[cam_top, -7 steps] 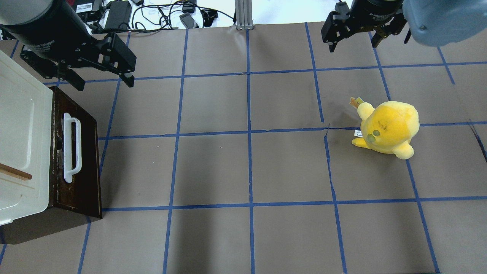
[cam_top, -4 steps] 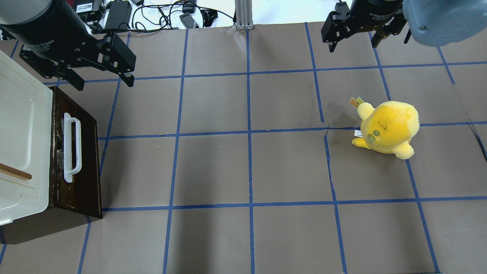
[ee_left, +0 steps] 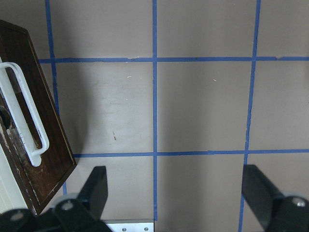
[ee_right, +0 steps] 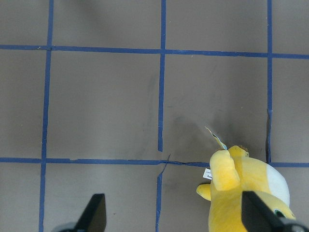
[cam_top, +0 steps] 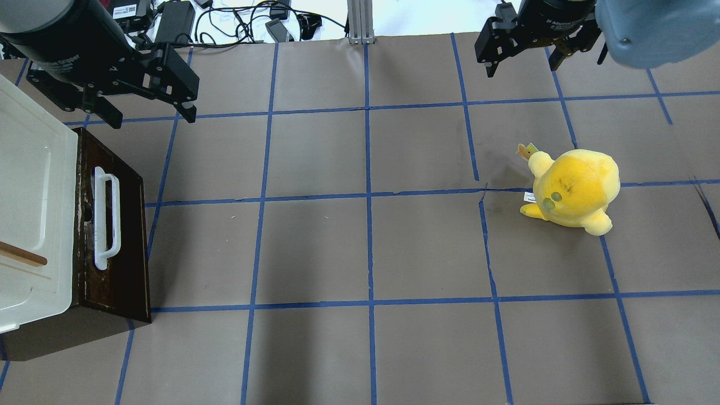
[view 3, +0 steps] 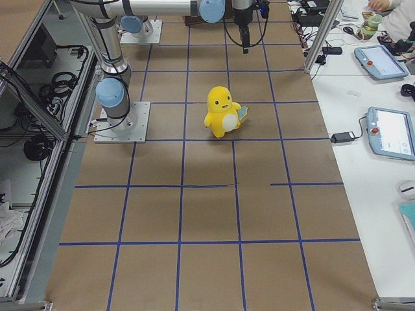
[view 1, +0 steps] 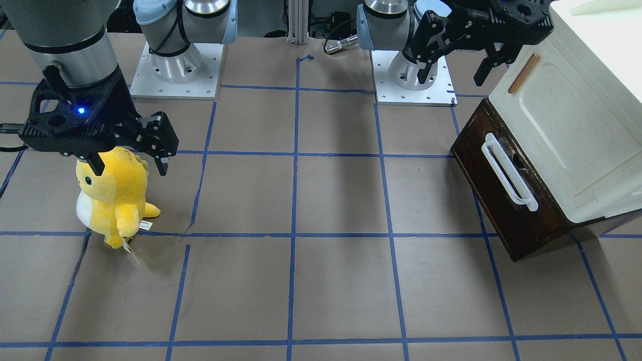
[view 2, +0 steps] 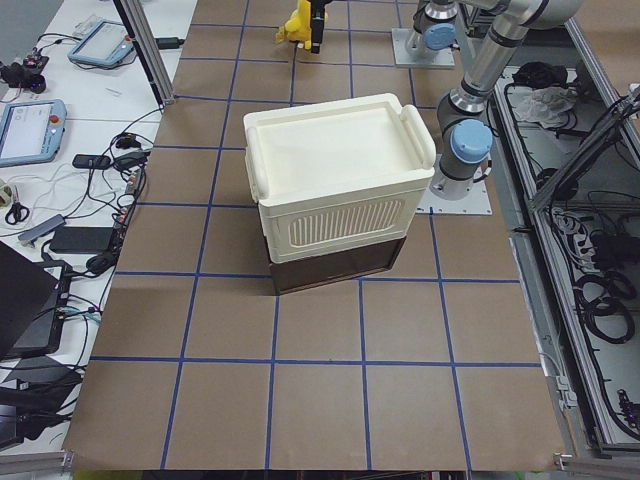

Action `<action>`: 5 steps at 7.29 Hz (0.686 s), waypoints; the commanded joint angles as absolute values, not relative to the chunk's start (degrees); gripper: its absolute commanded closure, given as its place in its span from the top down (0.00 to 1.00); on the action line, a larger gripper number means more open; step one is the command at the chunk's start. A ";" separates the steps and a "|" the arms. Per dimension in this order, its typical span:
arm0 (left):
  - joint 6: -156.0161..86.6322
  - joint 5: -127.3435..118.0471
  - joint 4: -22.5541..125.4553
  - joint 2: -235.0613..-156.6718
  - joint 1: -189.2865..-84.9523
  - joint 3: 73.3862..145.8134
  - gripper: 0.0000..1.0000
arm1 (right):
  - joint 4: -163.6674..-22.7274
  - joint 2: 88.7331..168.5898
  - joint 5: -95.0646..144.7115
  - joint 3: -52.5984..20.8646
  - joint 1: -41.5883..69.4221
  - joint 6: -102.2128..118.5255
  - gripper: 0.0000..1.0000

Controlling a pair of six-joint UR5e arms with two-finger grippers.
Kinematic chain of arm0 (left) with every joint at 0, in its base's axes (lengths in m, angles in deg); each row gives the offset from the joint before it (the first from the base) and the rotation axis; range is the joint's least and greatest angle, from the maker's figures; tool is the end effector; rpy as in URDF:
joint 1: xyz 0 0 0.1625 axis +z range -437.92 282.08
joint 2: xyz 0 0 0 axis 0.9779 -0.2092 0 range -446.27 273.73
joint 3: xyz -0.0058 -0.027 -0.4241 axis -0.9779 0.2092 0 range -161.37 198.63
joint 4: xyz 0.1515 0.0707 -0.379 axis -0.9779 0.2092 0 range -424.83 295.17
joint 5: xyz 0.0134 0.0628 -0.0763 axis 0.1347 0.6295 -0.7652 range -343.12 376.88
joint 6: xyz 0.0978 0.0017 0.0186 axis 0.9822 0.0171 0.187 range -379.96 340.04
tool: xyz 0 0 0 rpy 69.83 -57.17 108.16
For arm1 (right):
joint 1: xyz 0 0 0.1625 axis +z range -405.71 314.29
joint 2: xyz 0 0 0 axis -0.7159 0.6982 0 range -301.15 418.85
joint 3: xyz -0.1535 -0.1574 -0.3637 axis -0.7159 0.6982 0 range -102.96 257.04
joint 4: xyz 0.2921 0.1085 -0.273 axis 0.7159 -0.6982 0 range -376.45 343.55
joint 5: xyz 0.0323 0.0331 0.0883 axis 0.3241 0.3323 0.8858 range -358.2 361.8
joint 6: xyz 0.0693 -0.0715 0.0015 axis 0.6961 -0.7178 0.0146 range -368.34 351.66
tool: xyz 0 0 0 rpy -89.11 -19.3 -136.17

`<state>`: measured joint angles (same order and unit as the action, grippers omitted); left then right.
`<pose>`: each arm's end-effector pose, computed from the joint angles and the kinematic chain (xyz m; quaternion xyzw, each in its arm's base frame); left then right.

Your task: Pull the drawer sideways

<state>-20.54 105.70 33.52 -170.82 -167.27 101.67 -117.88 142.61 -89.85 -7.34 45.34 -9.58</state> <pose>-0.1302 -0.4507 0.5776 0.0103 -0.9993 0.0355 0.0103 0.1407 -0.5525 0.5016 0.0186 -0.9953 0.0942 0.0145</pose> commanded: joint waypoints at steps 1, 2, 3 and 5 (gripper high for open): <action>-21.53 106.35 33.35 -171.87 -167.31 101.69 1.00 | -117.88 142.61 -89.78 -7.33 45.34 -9.58 1.00; -25.72 108.71 33.35 -173.01 -167.48 102.30 1.00 | -117.88 142.61 -89.87 -7.33 45.34 -9.58 1.00; -28.29 110.64 33.17 -174.41 -167.75 104.65 1.00 | -117.88 142.61 -89.87 -7.33 45.34 -9.58 1.00; -37.15 110.84 33.08 -177.04 -170.02 109.83 1.00 | -117.88 142.61 -89.78 -7.33 45.34 -9.58 1.00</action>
<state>-31.99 110.36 33.17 -175.12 -168.52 106.59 -117.88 142.61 -89.81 -7.34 45.34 -9.57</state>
